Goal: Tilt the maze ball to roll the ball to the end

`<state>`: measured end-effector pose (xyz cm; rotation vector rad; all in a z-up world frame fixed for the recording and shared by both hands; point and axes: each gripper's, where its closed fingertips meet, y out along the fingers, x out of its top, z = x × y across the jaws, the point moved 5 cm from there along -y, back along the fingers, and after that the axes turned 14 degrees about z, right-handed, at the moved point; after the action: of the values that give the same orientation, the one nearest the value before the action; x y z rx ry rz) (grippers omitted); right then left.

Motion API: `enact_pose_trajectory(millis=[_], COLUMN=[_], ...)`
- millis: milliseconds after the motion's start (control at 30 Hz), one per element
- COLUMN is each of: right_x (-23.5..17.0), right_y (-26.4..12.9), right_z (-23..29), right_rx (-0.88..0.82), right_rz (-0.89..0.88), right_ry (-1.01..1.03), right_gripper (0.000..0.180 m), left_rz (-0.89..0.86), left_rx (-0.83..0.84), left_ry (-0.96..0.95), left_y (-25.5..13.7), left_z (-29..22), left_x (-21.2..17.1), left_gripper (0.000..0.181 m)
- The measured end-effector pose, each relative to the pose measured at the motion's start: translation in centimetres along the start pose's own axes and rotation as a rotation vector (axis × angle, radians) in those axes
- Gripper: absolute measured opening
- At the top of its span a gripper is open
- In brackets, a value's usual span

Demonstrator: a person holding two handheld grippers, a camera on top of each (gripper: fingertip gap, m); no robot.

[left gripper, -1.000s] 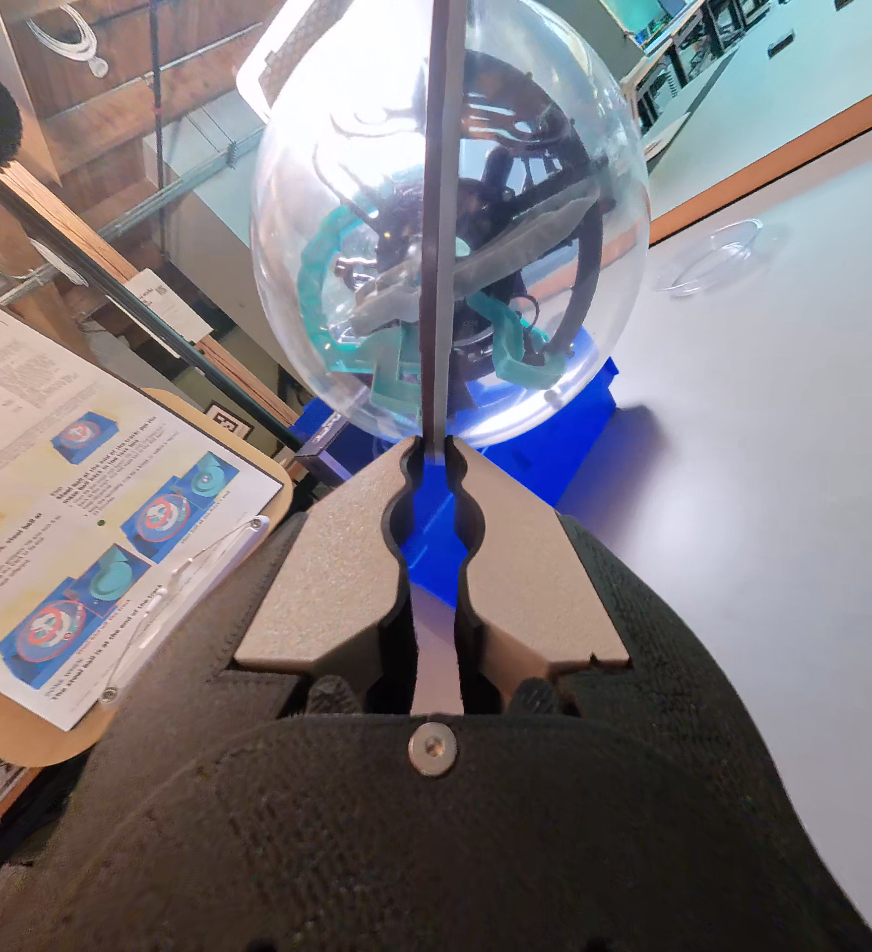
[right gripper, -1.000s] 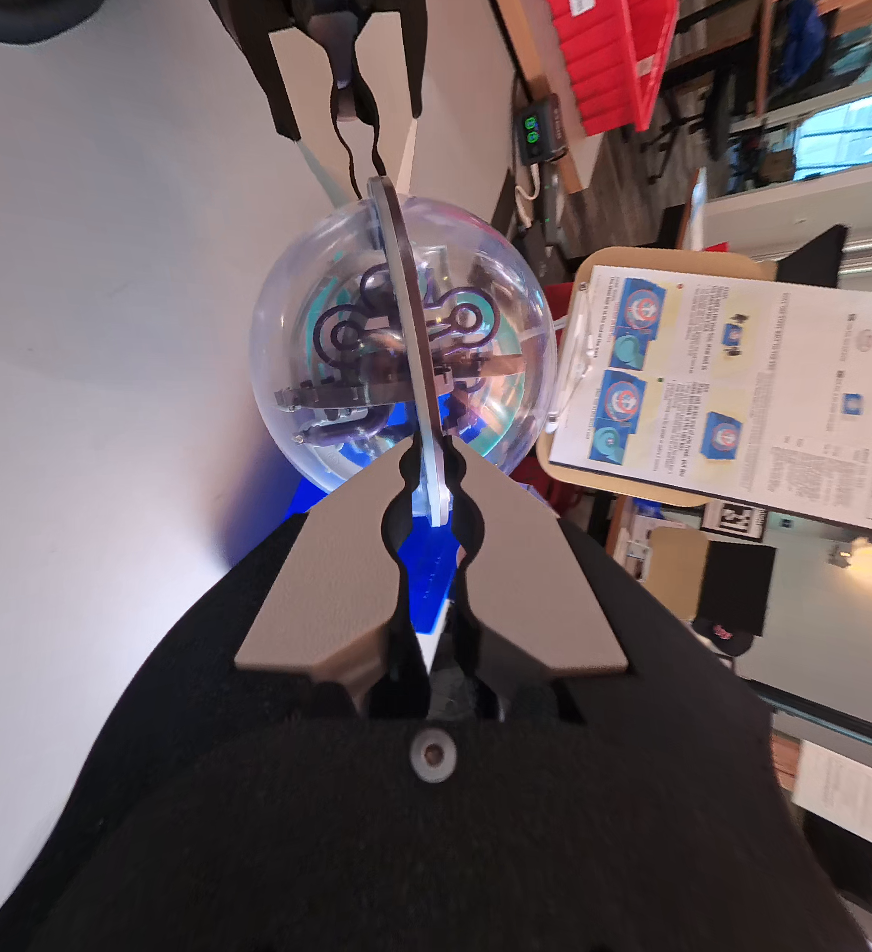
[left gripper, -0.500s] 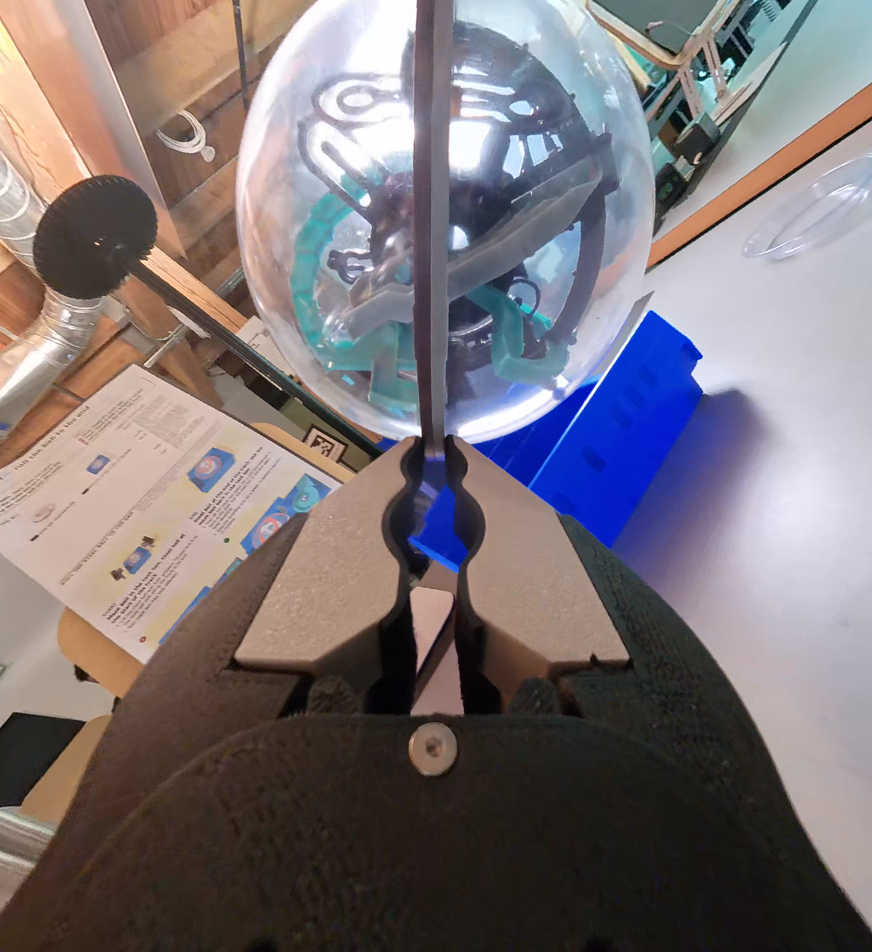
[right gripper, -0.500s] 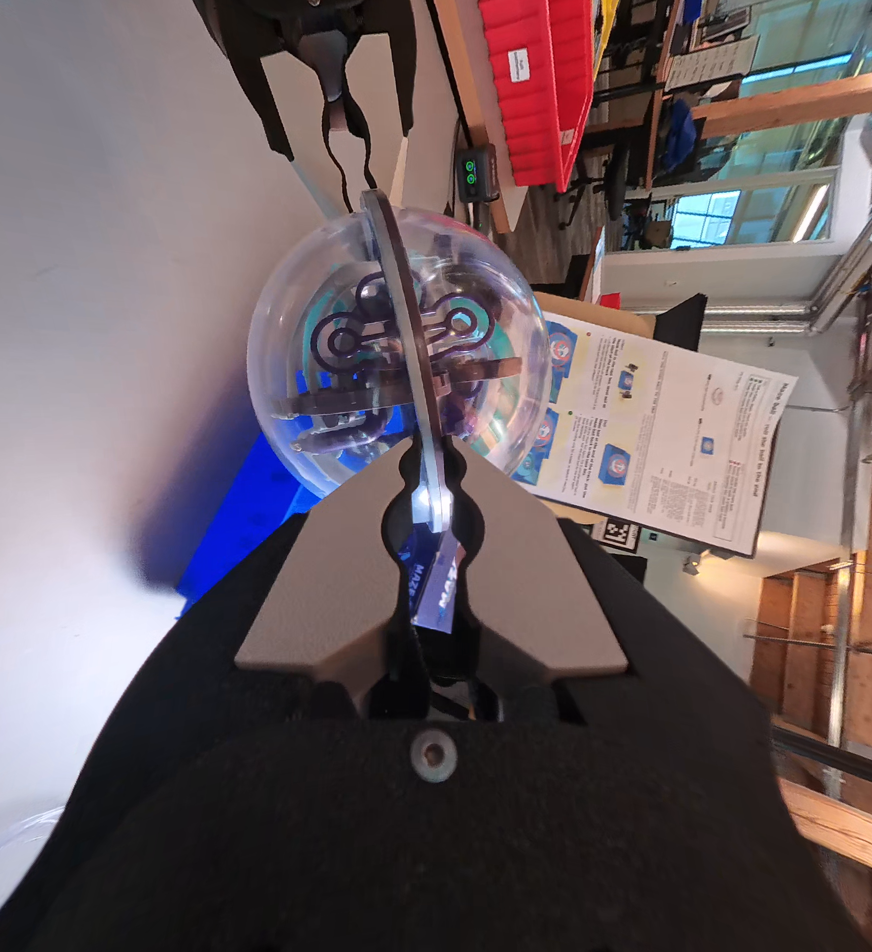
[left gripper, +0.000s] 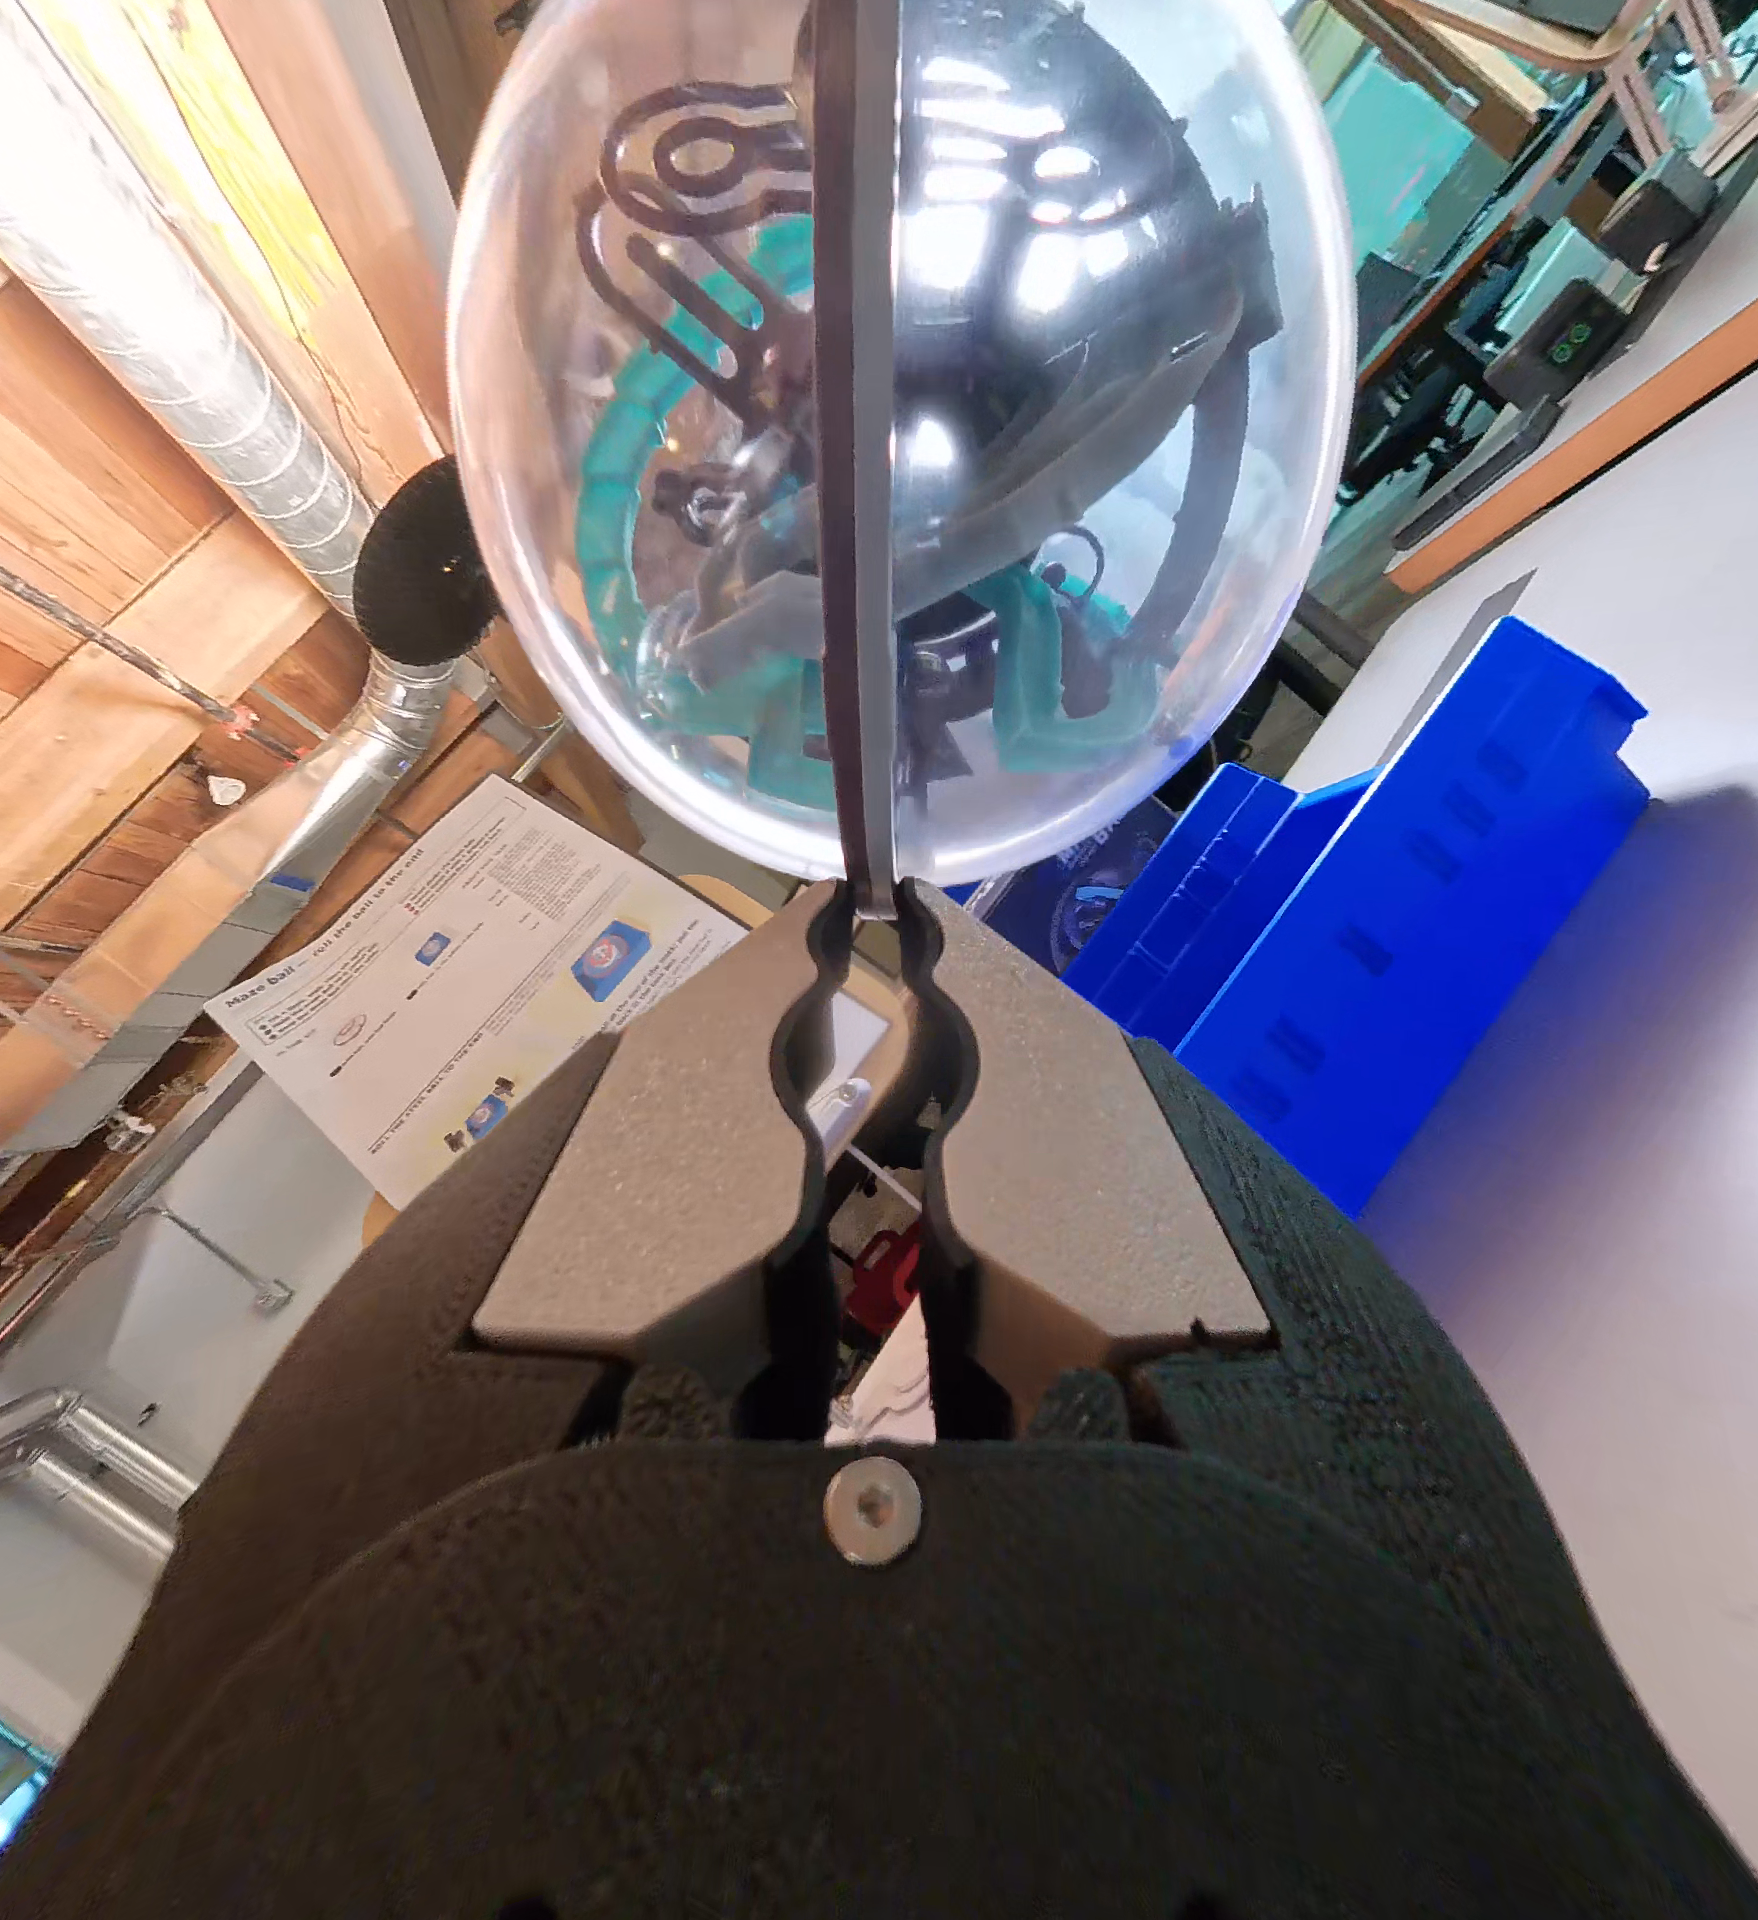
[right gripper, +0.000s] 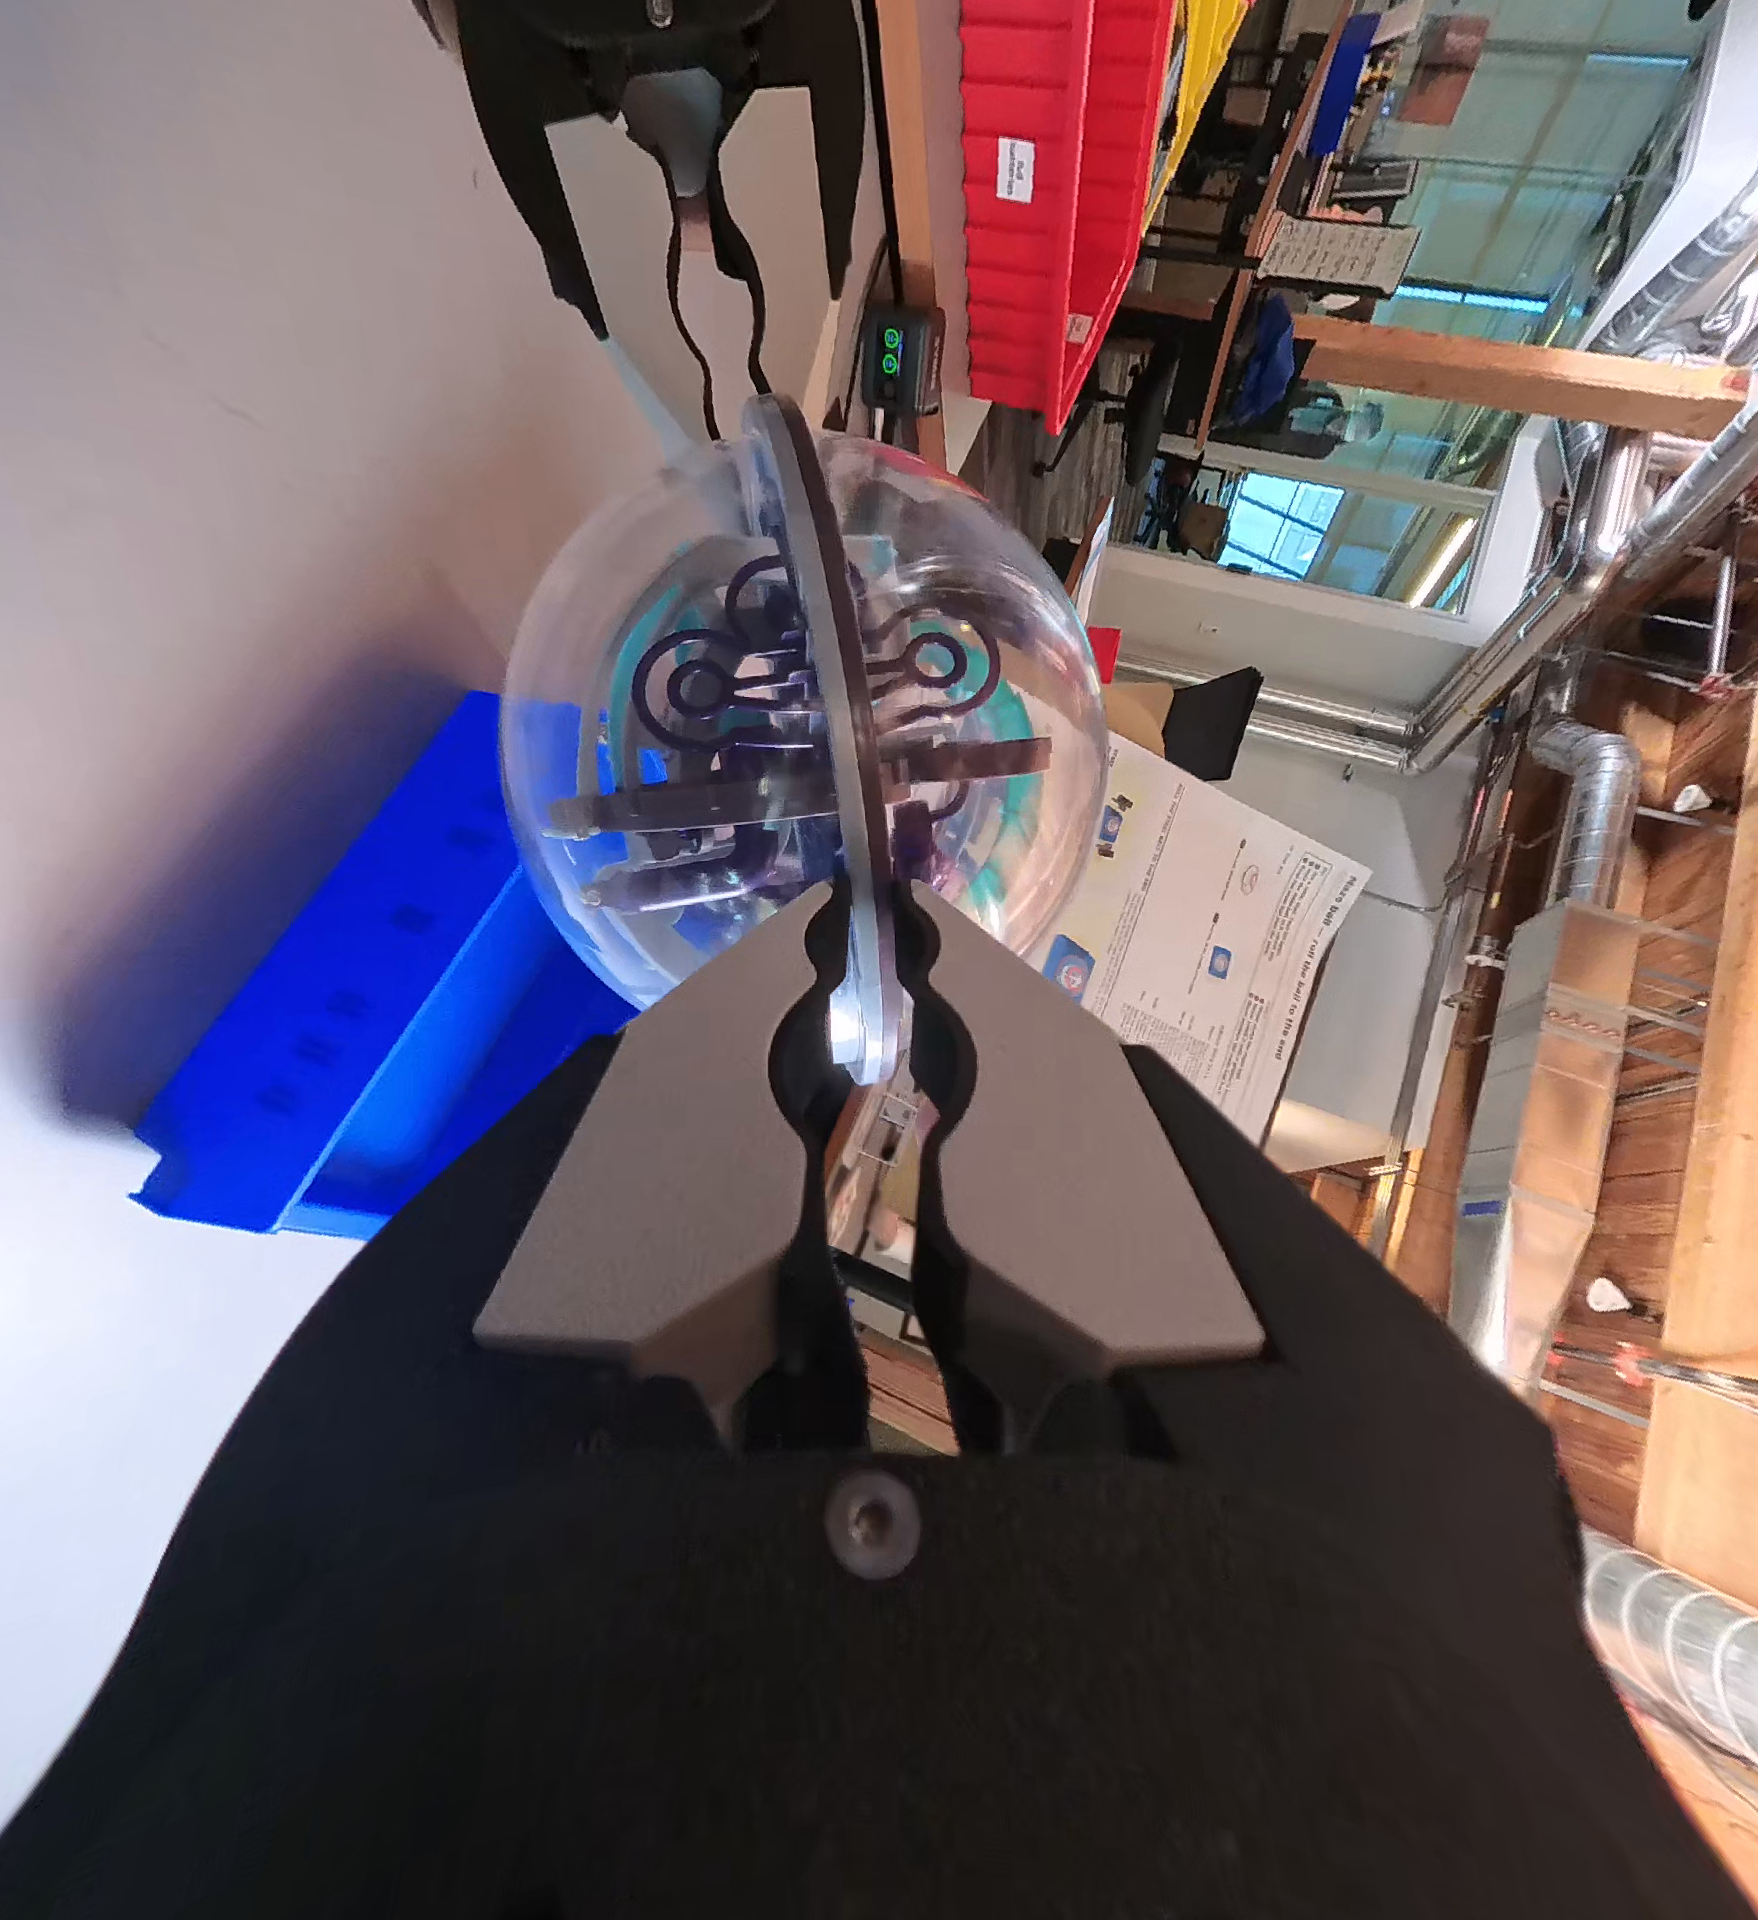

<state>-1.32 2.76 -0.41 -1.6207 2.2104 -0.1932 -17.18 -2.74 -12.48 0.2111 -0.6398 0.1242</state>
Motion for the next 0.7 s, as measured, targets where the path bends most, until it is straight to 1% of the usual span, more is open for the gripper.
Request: enact_pose_trajectory(millis=[133,300,500,700], right_x=[0.3,0.6,0.9,0.0], right_y=[-0.1,-0.8,-2.4,-3.6], right_z=[-0.3,-1.2,-2.5,-2.5], right_rx=[-0.028,-0.129,-0.291,-0.447], right_rz=[0.017,0.022,0.022,0.038], right_ry=[-0.035,-0.063,-0.056,-0.041], right_gripper=[0.006,0.006,0.006,0.006], left_rz=[0.002,-0.009,-0.037,-0.047], left_rx=[0.039,0.130,0.253,0.343], left_ry=[-0.003,0.036,0.129,0.272], left_y=[-0.1,-0.6,-1.4,-1.9], left_z=[0.7,3.3,7.1,9.9], left_x=[0.1,1.0,3.4,6.4], left_gripper=[0.007,0.007,0.007,0.007])
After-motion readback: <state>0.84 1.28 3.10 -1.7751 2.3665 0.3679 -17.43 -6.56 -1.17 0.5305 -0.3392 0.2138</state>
